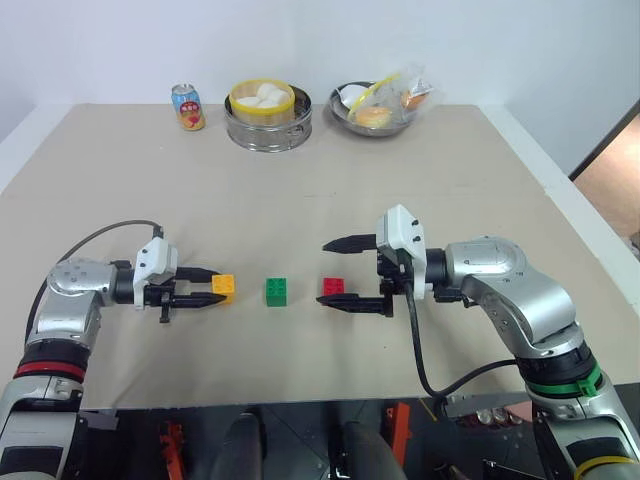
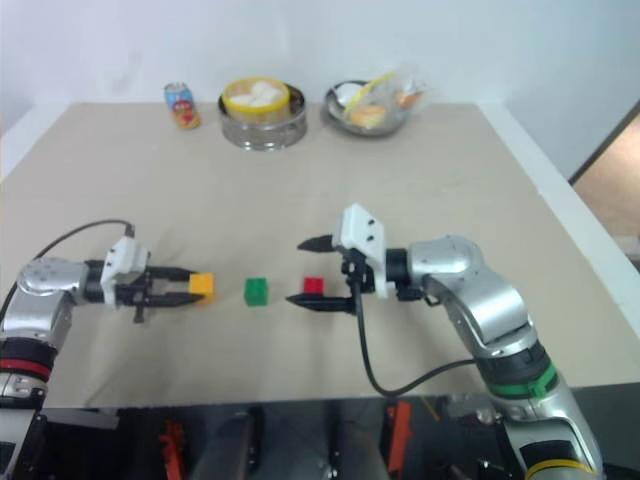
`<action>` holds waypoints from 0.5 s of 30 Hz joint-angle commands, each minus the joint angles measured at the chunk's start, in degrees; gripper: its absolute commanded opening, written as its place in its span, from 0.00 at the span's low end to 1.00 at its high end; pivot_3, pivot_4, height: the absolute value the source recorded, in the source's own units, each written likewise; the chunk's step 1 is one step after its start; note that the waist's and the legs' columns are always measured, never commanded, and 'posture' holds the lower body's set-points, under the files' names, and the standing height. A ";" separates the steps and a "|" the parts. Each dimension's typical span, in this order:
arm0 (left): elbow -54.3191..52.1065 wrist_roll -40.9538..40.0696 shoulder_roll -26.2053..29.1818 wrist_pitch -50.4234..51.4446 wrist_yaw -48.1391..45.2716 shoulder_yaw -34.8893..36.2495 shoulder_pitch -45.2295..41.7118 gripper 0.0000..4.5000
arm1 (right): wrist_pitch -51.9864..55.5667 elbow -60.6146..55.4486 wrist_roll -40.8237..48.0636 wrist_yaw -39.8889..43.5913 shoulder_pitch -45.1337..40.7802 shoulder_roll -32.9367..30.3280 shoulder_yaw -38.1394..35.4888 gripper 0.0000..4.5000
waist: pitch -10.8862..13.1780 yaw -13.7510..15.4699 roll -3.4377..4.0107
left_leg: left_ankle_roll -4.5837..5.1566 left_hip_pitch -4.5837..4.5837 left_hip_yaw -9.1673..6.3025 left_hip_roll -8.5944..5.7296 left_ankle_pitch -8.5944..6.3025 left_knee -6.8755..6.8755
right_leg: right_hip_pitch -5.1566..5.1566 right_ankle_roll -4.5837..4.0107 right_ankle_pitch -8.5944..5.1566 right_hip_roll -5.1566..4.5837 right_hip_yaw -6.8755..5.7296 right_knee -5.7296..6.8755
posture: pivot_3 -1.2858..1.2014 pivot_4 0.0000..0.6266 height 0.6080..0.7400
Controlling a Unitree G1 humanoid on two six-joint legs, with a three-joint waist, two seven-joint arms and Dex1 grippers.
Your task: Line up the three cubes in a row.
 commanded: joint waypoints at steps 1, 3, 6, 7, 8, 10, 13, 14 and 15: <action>-0.46 -0.41 1.67 0.18 -1.11 1.23 -0.83 0.29 | -0.65 -1.55 0.50 -0.12 0.17 -0.59 -1.77 1.00 | 0.00 0.00 0.00 | 0.00 0.00 0.00 0.02 0.00 0.00 | 0.00 -0.01 0.01 0.03 0.00 0.00 | 0.52 0.24 1.00; 0.06 0.06 1.67 -0.50 -1.14 1.00 -0.87 0.29 | -0.70 -1.63 0.45 -0.21 0.34 -0.60 -1.75 1.00 | 0.00 0.00 0.00 | 0.00 0.00 0.00 0.04 0.00 0.01 | -0.01 -0.03 0.02 0.05 0.00 0.00 | 0.52 0.24 1.00; 0.35 0.49 1.23 -1.35 -0.89 0.74 -0.90 0.29 | -0.75 -1.65 0.43 -0.26 0.38 -0.55 -1.69 1.00 | 0.00 0.00 0.00 | 0.00 0.00 0.01 0.06 0.00 0.02 | -0.02 -0.05 0.03 0.07 0.02 0.00 | 0.52 0.24 1.00; 0.27 0.59 1.03 -1.41 -0.83 0.57 -0.84 0.29 | -0.78 -1.60 0.38 -0.27 0.34 -0.53 -1.64 1.00 | 0.00 0.01 0.00 | 0.00 0.00 0.01 0.07 0.00 0.02 | -0.02 -0.05 0.03 0.07 0.02 0.01 | 0.52 0.24 1.00; 0.21 0.66 0.89 -1.44 -0.80 0.46 -0.81 0.29 | -0.80 -1.57 0.35 -0.28 0.31 -0.51 -1.61 1.00 | 0.00 0.01 0.00 | 0.00 0.00 0.01 0.07 0.00 0.02 | -0.02 -0.05 0.03 0.07 0.02 0.01 | 0.52 0.24 1.00; 0.05 0.69 0.62 -1.58 -0.85 0.29 -0.78 0.29 | -0.84 -1.42 0.29 -0.23 0.21 -0.51 -1.57 1.00 | 0.00 0.01 0.00 | 0.00 0.00 0.02 0.07 0.00 0.03 | -0.02 -0.05 0.03 0.07 0.03 0.01 | 0.52 0.24 1.00; 0.34 1.23 0.39 -1.72 -0.89 -0.23 -0.89 0.29 | -0.87 -1.26 0.19 -0.24 0.07 -0.41 -1.48 1.00 | 0.00 0.01 0.00 | 0.00 0.00 0.03 0.07 0.00 0.04 | -0.02 -0.05 0.03 0.07 0.03 0.01 | 0.52 0.24 1.00; 0.70 1.47 0.36 -1.90 -0.99 -0.38 -1.02 0.29 | -0.86 -1.25 0.17 -0.27 0.06 -0.36 -1.44 1.00 | 0.00 0.01 0.00 | 0.00 0.00 0.03 0.07 0.00 0.04 | -0.02 -0.05 0.04 0.07 0.04 0.01 | 0.52 0.24 1.00; 1.08 1.62 0.35 -2.02 -1.12 -0.46 -1.19 0.29 | -0.85 -1.21 0.15 -0.27 0.03 -0.32 -1.41 1.00 | 0.00 0.01 0.00 | 0.00 0.00 0.04 0.07 0.00 0.05 | -0.01 -0.05 0.04 0.07 0.04 0.01 | 0.52 0.24 1.00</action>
